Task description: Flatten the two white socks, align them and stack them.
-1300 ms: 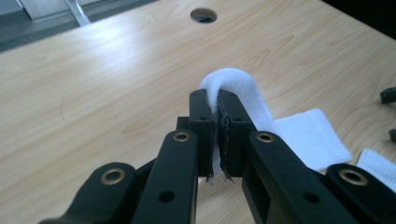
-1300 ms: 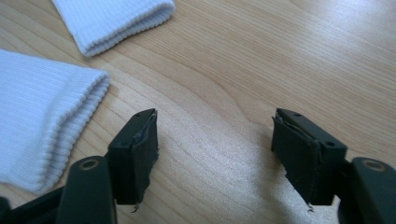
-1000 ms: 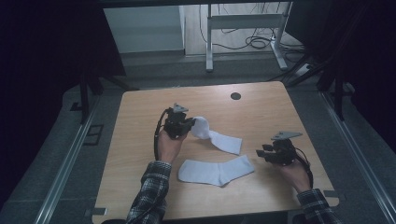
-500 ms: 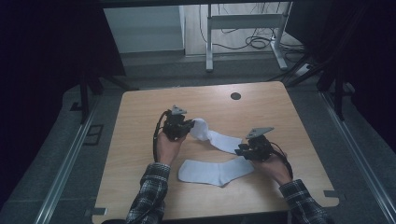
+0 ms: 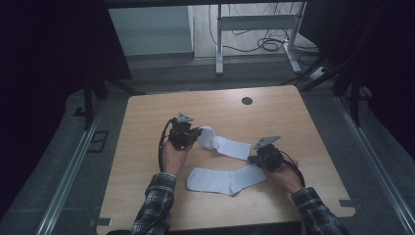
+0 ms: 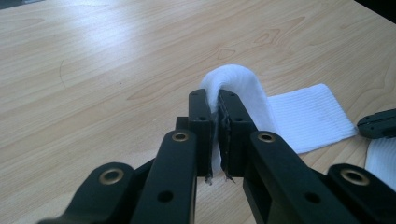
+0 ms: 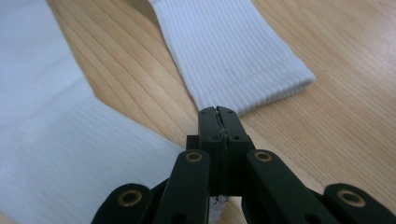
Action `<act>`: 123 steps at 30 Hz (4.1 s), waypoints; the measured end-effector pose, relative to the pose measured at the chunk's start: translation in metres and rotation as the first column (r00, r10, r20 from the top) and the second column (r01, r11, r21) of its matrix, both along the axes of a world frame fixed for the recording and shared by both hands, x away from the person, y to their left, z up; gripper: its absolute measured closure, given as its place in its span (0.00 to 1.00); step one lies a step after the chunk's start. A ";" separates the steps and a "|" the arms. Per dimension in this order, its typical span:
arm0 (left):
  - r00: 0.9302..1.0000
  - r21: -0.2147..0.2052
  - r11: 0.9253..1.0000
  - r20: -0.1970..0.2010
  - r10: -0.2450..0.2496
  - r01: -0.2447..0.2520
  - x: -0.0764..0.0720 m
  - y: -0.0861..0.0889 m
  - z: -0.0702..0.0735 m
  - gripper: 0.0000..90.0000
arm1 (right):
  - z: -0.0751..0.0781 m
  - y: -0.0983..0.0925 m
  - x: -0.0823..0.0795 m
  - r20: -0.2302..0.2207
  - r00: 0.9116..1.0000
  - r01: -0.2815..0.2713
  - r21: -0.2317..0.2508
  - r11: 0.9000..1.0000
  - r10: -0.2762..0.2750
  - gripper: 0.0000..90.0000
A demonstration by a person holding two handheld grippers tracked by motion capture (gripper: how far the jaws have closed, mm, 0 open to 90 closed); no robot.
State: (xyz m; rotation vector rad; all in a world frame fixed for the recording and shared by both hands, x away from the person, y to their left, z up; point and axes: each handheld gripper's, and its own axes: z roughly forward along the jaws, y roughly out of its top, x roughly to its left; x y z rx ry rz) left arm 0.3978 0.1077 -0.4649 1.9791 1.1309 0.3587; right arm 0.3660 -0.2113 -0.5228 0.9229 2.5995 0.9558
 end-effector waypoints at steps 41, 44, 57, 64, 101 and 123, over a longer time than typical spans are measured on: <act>0.992 0.025 0.992 -0.008 0.123 -0.123 0.011 0.020 -0.002 0.67 | 0.067 -0.014 0.057 0.060 0.980 0.185 0.080 0.980 -0.190 0.73; 0.991 0.020 0.991 -0.032 0.132 -0.132 0.014 0.022 -0.017 0.61 | 0.047 -0.017 0.067 0.039 0.973 0.223 0.071 0.972 -0.226 0.73; 0.993 0.021 0.993 0.000 0.115 -0.115 0.015 0.022 -0.022 0.59 | 0.035 -0.025 0.066 0.020 0.975 0.219 0.083 0.972 -0.221 0.72; 0.995 0.049 0.994 -0.005 0.100 -0.099 0.022 0.014 -0.034 0.65 | 0.029 -0.024 0.072 0.026 0.972 0.231 0.072 0.970 -0.233 0.72; 0.995 0.062 0.993 -0.011 0.100 -0.100 0.025 0.009 -0.056 0.95 | 0.014 -0.025 0.073 -0.033 0.959 0.283 0.097 0.954 -0.281 0.94; 0.999 0.062 0.998 0.040 -0.004 0.001 -0.033 0.021 -0.014 0.94 | 0.055 -0.038 0.026 0.000 0.984 0.177 0.160 0.971 -0.179 0.94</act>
